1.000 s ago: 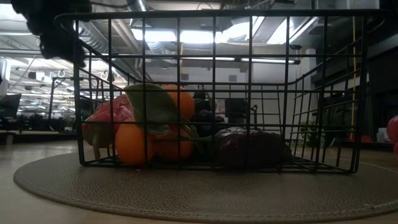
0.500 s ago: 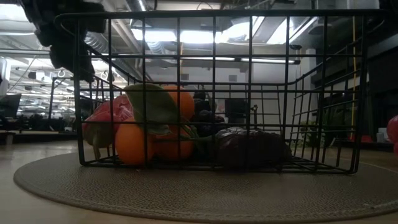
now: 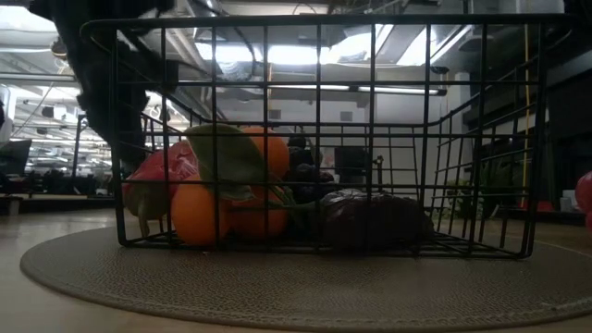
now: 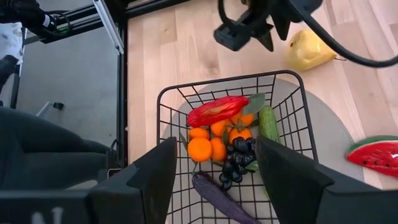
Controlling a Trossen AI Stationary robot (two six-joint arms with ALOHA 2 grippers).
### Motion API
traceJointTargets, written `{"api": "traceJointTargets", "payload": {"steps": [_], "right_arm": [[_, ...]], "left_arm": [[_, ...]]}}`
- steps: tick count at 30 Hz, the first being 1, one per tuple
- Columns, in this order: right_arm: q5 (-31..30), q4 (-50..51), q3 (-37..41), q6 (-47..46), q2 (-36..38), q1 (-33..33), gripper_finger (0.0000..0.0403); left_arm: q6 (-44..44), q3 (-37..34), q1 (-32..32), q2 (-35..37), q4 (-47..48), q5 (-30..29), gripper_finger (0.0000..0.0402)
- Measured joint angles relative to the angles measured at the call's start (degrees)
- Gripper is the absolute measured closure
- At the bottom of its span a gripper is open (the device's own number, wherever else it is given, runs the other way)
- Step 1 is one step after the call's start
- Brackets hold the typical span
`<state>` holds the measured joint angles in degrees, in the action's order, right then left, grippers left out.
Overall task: Build produce basket
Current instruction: Put the yellow pear into the black wire basket
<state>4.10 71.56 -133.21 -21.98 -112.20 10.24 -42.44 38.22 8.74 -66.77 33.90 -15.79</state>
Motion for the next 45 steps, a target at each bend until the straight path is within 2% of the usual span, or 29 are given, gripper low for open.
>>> {"api": "traceJointTargets", "payload": {"steps": [10, 27, 29, 35, 42, 45], "right_arm": [[0.0, 0.2, 0.0, 0.0, 0.0, 0.0, 0.0183], [-1.4, -0.1, 0.0, 0.0, 0.0, 0.0, 0.0183], [-2.6, -0.1, 0.0, 0.0, 0.0, 0.0, 0.0183], [-3.0, -0.1, 0.0, 0.0, 0.0, 0.0, 0.0183], [-3.0, -0.1, 0.0, 0.0, 0.0, 0.0, 0.0183], [-3.1, -0.1, 0.0, 0.1, 0.0, 0.0, 0.0183]], "left_arm": [[0.3, 0.0, -6.2, -6.3, 0.8, -0.9, 0.0265], [0.6, 0.0, -15.4, -7.2, 8.0, -16.4, 0.0265], [0.6, 0.0, -16.4, -7.1, 8.1, -15.5, 0.0265], [0.6, 0.0, -17.2, -2.9, 6.9, -4.5, 0.0265], [1.3, 0.0, -16.6, 5.9, 2.7, -4.8, 0.0265], [4.6, 0.0, -16.6, 8.9, -0.5, -0.8, 0.0265]]}}
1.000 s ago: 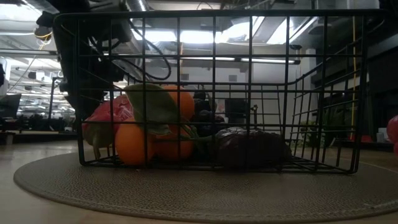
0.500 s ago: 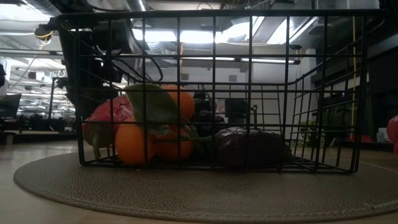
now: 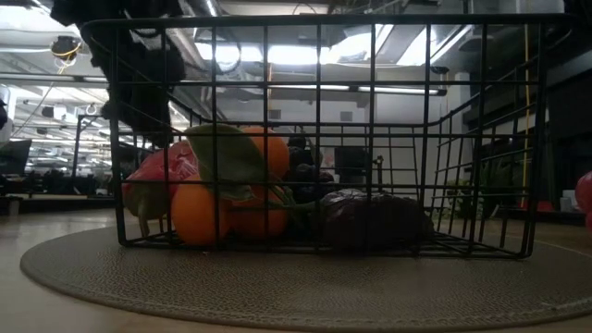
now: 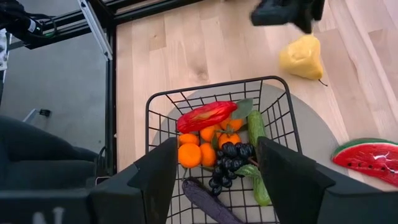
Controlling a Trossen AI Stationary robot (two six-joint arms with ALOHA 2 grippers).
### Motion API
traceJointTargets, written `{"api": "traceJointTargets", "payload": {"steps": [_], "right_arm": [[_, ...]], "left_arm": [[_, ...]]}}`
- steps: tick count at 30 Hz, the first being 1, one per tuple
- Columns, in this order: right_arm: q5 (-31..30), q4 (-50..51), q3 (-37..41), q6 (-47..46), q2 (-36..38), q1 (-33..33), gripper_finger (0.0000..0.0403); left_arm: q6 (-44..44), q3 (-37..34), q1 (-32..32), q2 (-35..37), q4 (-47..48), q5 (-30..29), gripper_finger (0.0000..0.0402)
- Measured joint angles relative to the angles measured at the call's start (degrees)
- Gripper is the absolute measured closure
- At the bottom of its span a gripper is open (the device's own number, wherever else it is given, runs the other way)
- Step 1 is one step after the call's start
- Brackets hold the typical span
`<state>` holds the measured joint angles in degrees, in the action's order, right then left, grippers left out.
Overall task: Build produce basket
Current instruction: Put the yellow pear into the black wire basket
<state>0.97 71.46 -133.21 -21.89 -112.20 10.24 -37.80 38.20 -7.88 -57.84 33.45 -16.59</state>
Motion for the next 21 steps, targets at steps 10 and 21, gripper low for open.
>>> {"api": "traceJointTargets", "payload": {"steps": [10, 21], "right_arm": [[0.0, -0.7, 0.0, -0.1, 0.0, 0.0, 0.0183], [0.0, -1.4, 0.0, -0.3, 0.0, 0.0, 0.0182]], "left_arm": [[5.4, 0.0, 1.3, -2.4, -7.8, 13.3, 0.0265], [5.4, 0.0, 4.9, -11.7, -8.4, 14.4, 0.0265]]}}
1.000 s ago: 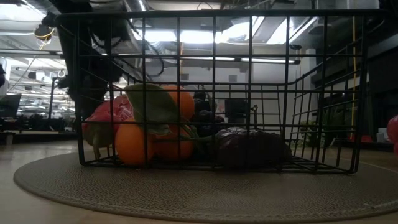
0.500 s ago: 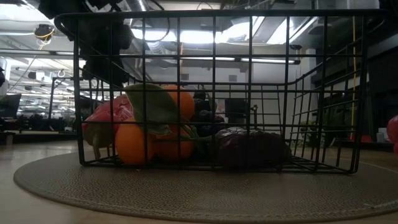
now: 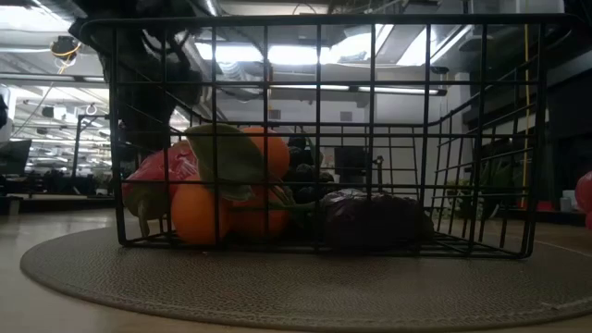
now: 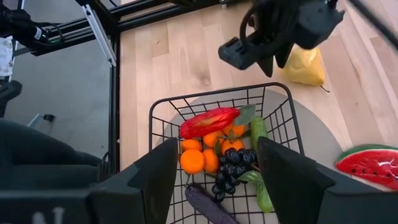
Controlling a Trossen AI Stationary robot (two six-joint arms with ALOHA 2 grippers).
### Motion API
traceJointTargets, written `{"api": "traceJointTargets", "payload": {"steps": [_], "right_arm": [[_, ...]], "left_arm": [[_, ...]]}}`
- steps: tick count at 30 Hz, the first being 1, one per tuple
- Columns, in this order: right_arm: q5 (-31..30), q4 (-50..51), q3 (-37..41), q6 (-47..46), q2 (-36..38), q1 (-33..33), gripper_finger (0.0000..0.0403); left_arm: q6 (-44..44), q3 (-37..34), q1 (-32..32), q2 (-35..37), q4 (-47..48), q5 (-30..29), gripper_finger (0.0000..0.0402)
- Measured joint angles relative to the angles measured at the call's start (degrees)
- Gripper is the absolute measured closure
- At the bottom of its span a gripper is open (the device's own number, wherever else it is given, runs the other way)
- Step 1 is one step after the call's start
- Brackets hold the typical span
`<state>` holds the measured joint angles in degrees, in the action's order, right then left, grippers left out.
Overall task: Build produce basket
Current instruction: Put the yellow pear into the black wire basket
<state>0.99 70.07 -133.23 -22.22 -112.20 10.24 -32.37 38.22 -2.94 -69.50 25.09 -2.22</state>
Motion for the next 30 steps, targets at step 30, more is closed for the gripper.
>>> {"api": "traceJointTargets", "payload": {"steps": [30], "right_arm": [[0.0, 0.0, 0.0, -1.6, 0.0, 0.0, 0.0183]], "left_arm": [[-9.1, 0.0, -5.9, -4.0, 13.1, -23.7, 0.0265]]}}
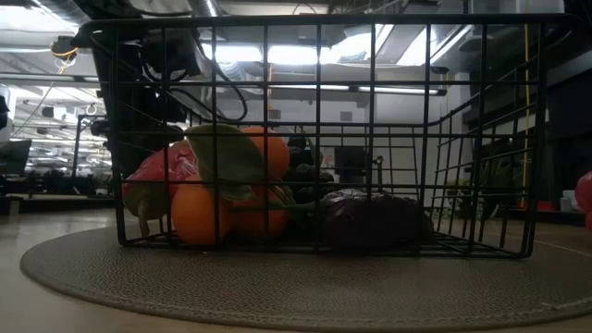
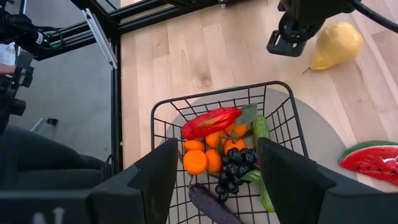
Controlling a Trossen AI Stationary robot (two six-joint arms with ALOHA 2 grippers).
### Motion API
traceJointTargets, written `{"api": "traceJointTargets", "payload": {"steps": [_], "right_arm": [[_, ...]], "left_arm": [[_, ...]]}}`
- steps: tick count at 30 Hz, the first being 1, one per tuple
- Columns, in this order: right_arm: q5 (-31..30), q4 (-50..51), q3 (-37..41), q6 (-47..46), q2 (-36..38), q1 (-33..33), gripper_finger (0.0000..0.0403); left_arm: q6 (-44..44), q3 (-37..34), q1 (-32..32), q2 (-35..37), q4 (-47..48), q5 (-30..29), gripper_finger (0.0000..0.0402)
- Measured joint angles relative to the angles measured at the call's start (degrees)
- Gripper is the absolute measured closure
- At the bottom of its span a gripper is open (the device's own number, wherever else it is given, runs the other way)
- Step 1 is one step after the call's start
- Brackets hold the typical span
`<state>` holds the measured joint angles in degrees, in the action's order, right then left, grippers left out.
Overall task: Build produce basket
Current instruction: Put the yellow pear into the black wire basket
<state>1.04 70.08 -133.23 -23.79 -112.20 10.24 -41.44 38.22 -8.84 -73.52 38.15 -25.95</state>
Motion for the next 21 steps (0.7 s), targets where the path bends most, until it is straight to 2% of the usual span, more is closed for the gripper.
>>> {"api": "traceJointTargets", "payload": {"steps": [3, 9, 12, 17, 21], "right_arm": [[0.0, 0.0, 0.0, 0.1, 0.0, 0.0, 0.0182], [0.0, 0.0, 0.0, 1.1, 0.0, 0.0, 0.0183], [-1.3, 0.0, 0.0, 1.8, 0.0, 0.0, 0.0183], [-4.2, 0.0, 0.0, 1.8, 0.0, 0.0, 0.0183], [-4.5, 0.0, 0.0, 1.9, 0.0, 0.0, 0.0182]], "left_arm": [[0.1, 0.0, 0.0, 0.0, 0.0, -1.4, 0.0265], [4.3, 0.0, -2.7, 0.9, 0.2, -8.9, 0.0265], [4.5, 0.0, -4.4, 1.8, 0.2, -9.1, 0.0265], [4.5, 0.0, -5.0, 6.7, -0.5, -3.0, 0.0265], [4.6, 0.0, -5.0, 12.2, -3.0, 8.3, 0.0265]]}}
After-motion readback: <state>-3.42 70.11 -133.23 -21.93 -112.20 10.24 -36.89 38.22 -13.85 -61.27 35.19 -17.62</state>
